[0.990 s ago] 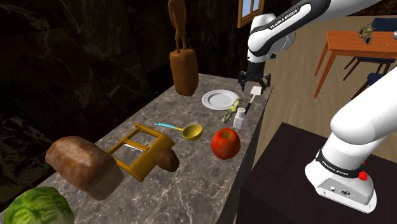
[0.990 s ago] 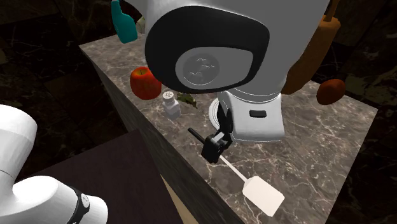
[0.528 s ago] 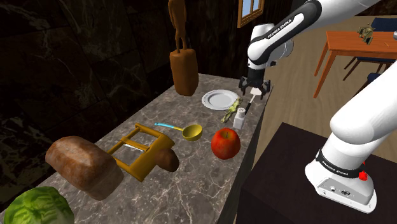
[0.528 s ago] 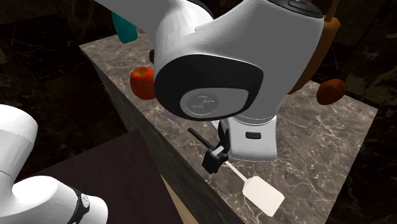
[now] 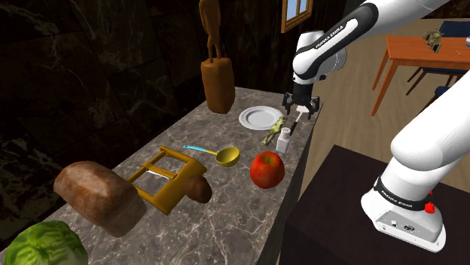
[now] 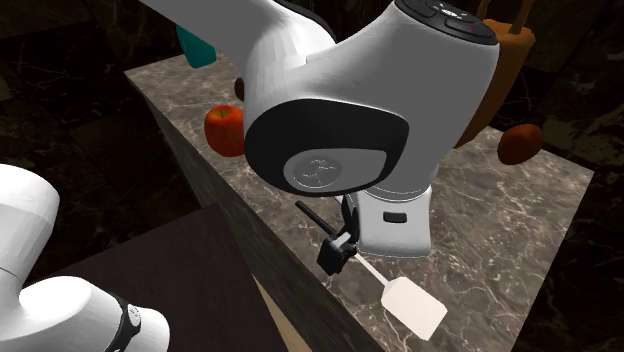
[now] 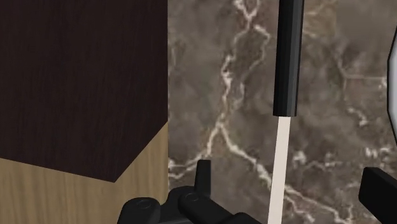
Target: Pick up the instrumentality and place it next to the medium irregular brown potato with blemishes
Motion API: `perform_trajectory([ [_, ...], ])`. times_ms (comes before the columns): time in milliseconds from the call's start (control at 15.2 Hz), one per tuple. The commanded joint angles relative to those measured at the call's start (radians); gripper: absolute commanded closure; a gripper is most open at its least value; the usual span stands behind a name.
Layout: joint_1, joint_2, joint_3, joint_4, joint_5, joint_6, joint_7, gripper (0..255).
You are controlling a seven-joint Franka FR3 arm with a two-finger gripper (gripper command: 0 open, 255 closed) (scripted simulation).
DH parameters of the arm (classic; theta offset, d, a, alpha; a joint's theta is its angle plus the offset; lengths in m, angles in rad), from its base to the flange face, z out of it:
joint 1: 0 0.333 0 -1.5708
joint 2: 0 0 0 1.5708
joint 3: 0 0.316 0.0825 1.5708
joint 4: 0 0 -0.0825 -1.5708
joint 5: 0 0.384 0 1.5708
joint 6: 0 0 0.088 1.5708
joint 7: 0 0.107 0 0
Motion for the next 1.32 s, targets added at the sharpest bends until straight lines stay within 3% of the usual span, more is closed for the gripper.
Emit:
perform_trajectory([
  [0, 0.000, 0.000, 0.000, 0.000, 0.000, 0.000, 0.000, 255],
  [594, 0.000, 0.000, 0.000, 0.000, 0.000, 0.000, 0.000, 255],
  [1254, -0.002, -0.087, -0.003, 0.066, -0.007, -0.152, 0.009, 255],
])
